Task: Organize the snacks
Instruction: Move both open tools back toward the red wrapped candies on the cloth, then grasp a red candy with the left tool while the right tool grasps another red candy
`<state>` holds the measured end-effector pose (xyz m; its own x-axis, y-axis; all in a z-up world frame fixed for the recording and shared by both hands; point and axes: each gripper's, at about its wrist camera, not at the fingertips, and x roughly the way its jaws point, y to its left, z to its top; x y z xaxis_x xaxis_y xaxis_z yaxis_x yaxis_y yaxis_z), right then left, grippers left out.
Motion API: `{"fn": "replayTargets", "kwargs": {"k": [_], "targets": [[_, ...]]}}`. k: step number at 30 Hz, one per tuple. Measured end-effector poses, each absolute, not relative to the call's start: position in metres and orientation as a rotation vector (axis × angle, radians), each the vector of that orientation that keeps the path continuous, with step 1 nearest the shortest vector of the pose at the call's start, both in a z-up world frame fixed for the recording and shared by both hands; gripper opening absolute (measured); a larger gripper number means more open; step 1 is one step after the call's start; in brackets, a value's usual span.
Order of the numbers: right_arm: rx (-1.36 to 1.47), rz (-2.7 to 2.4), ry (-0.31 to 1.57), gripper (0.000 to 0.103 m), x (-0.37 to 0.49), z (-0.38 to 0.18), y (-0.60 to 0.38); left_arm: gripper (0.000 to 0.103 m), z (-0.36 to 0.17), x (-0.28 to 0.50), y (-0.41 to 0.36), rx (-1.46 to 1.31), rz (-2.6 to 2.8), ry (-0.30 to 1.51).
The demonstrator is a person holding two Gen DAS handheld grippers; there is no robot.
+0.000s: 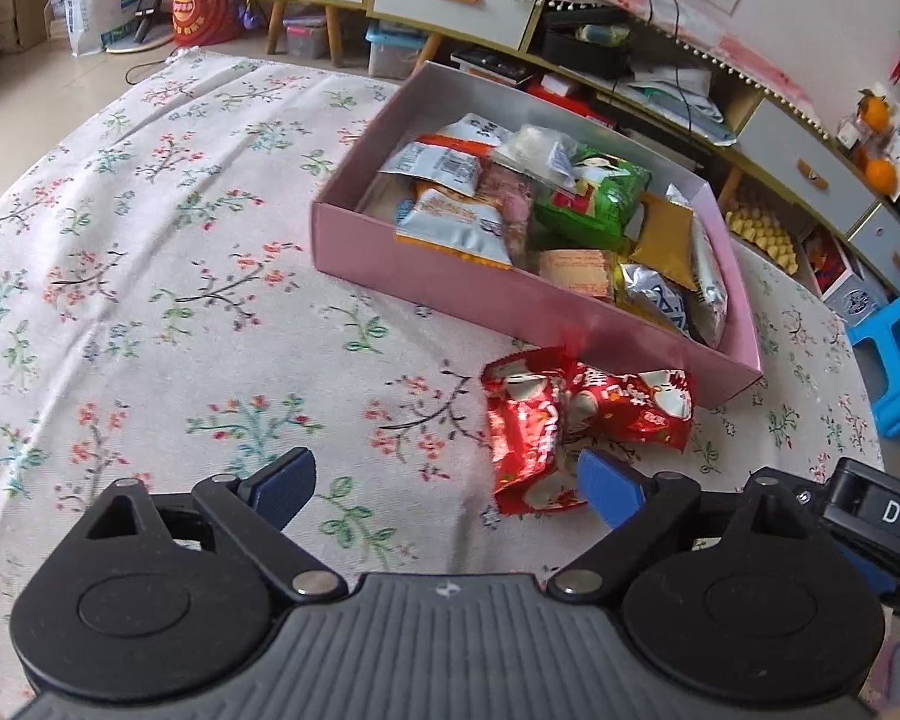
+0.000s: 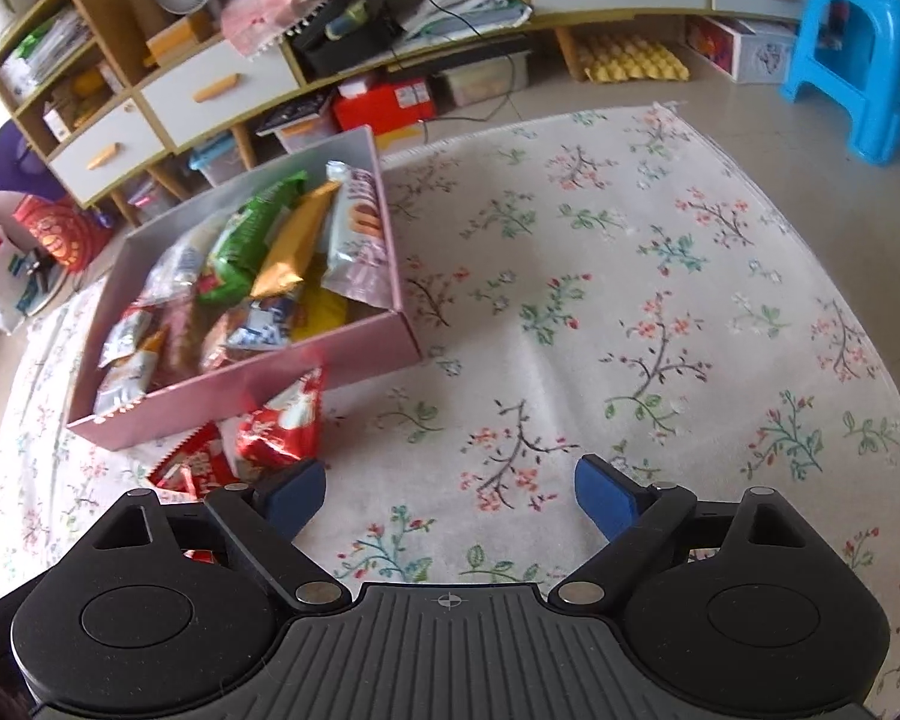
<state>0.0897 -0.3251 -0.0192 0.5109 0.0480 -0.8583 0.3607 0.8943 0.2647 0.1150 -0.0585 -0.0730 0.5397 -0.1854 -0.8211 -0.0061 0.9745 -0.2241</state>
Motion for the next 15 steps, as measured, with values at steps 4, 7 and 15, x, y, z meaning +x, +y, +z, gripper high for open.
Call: {"fn": "replayTargets", "kwargs": {"k": [4, 7, 15], "targets": [[0.487, -0.198, 1.032, 0.092, 0.09, -0.025, -0.33, 0.074, -0.081, 0.119, -0.063, -0.233, -0.138, 0.978], [0.505, -0.213, 1.032, 0.092, 0.09, -0.027, -0.334, 0.068, -0.083, 0.12, -0.063, -0.24, -0.147, 0.958], [0.515, -0.212, 1.027, 0.092, 0.091, -0.033, -0.337, 0.039, -0.084, 0.124, -0.068, -0.227, -0.24, 0.926]]}}
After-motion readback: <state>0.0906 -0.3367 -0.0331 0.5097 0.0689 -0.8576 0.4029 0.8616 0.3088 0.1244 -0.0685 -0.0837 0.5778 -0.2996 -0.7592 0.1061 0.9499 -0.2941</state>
